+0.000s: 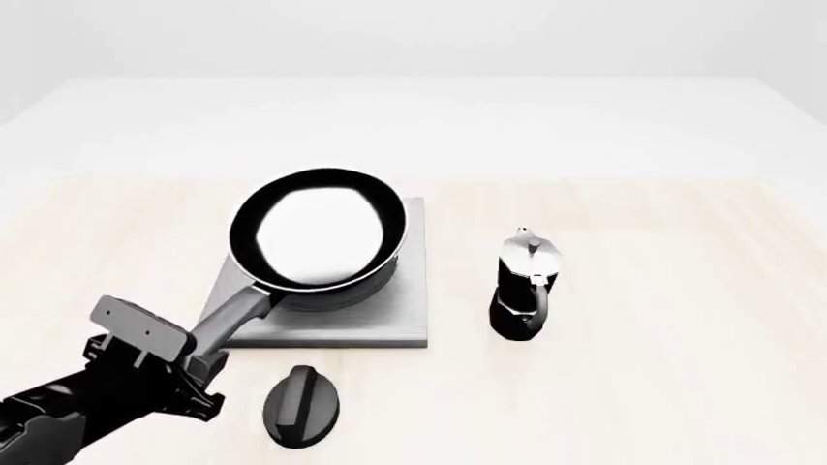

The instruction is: Put the frying pan on the stove.

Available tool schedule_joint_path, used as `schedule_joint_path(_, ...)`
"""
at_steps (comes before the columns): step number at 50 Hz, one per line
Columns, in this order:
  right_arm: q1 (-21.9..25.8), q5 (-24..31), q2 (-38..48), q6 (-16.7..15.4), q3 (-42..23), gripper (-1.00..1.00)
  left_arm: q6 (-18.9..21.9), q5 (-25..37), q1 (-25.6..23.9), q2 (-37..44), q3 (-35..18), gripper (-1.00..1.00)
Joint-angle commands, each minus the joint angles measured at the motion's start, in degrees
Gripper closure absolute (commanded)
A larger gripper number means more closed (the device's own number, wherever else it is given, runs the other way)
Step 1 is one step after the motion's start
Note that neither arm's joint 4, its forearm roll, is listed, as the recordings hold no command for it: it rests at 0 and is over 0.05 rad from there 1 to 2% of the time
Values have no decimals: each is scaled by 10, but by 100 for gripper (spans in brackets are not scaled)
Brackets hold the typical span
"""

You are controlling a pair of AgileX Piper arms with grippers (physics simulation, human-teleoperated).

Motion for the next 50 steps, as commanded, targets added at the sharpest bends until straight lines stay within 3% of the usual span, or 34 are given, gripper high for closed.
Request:
schedule_joint_path(1,2,-2,0,0,2,-100,4,-13,6,-2,-5,100)
schedule_joint_path(50,4,-1,0,-2,3,-100,-8,-103,4,82,7,100)
